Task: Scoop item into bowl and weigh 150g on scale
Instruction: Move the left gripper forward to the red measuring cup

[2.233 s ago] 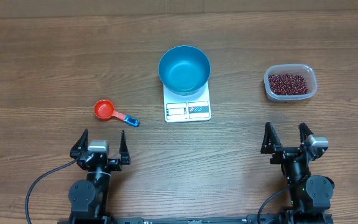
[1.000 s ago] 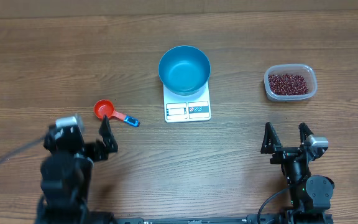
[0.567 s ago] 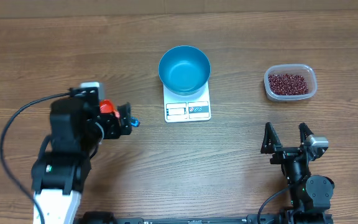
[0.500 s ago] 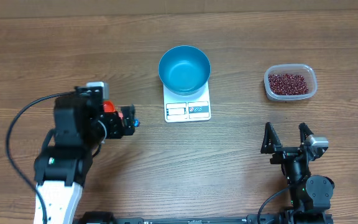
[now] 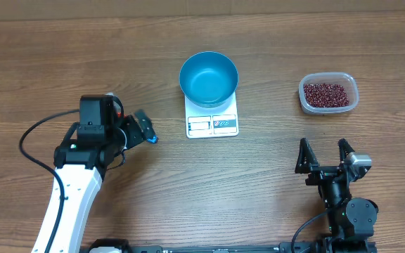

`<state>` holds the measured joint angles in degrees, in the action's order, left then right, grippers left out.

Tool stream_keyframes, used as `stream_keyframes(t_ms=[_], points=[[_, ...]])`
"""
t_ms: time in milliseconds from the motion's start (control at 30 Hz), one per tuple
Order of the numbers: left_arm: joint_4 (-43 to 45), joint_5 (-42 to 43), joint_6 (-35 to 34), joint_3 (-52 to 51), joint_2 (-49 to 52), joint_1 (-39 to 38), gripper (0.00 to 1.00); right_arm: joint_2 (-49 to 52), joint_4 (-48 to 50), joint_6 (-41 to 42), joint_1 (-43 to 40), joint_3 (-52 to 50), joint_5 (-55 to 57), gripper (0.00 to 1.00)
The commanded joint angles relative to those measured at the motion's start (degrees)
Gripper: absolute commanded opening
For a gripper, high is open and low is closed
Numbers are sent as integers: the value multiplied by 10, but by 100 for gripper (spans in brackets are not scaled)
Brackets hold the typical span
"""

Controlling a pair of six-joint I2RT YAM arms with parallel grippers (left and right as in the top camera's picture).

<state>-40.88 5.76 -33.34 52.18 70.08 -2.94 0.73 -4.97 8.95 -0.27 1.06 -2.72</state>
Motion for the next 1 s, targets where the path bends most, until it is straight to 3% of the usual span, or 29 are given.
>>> stream_keyframes(t_ms=[0,167,300,833,967], points=[[-5,-124,-165,12,20,3,100,-6,3,-2,3,-6,1,100],[-4,-212,-251,12,56,3,100,-6,3,-2,3,-6,1,100],[-1,-245,-275,12,103,3,100,-6,3,-2,3,-6,1,100],[129,-258,-276,12,252,4,94,-6,3,-2,3,-6,1,100],[144,-259,-276,12,266,4,87,-6,3,-2,3,-6,1,100]])
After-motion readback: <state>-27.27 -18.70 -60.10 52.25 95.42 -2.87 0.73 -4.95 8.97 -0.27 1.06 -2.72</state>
